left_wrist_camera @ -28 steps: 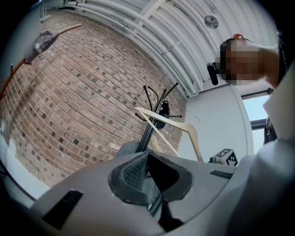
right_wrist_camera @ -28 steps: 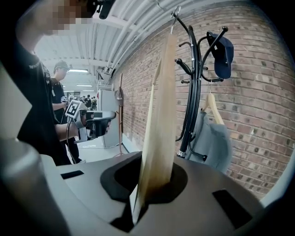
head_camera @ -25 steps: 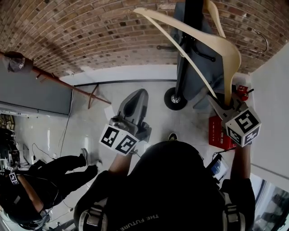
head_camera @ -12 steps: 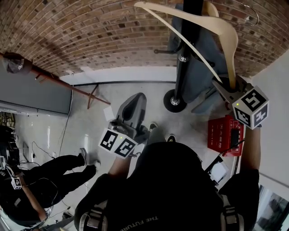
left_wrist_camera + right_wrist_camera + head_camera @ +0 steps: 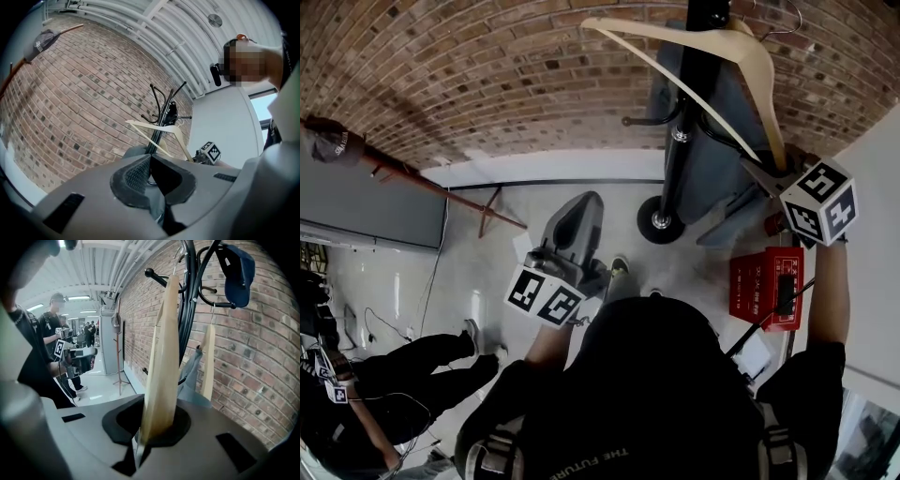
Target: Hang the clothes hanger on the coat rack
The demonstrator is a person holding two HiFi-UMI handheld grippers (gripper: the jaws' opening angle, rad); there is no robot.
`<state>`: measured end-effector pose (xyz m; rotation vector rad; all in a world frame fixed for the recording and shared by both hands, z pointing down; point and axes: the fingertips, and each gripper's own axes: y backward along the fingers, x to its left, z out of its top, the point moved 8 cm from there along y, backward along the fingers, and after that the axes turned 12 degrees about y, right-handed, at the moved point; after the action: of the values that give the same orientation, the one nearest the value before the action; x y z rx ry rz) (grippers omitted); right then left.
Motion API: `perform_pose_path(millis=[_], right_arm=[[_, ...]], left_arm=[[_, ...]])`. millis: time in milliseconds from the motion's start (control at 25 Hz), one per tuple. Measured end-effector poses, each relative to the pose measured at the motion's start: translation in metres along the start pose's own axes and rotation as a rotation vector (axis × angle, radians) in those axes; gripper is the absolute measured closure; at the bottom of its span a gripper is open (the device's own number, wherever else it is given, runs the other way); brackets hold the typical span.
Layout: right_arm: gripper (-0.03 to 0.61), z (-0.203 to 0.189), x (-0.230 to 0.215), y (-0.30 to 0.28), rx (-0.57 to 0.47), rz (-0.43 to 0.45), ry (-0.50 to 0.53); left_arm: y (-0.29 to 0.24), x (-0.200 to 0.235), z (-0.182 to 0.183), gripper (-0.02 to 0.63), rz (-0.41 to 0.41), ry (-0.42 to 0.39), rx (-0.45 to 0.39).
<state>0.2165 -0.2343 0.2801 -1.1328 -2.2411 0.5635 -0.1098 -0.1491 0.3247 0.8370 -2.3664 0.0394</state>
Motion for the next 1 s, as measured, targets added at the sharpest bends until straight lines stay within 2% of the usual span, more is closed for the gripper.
perform_pose_path(millis=[400,600,1000], right_arm=[[0.549,0.008,-0.014,-0.015,0.128,-0.007,0.038],[0.549,0.003,-0.022,-0.02,0.166,0.004,0.034],[0.549,0.002,-0.024,-0.031,0.244,-0.006,0.095]], left_arm=[[-0.001,0.014,0.005,0.594,0.009,0.017,-0.016],[-0.003,0.016,0.001,0.594,0.006,0.021,-0.021],[-0.002,0.018,0.003,0.594,0.009,0.022,-0.024]])
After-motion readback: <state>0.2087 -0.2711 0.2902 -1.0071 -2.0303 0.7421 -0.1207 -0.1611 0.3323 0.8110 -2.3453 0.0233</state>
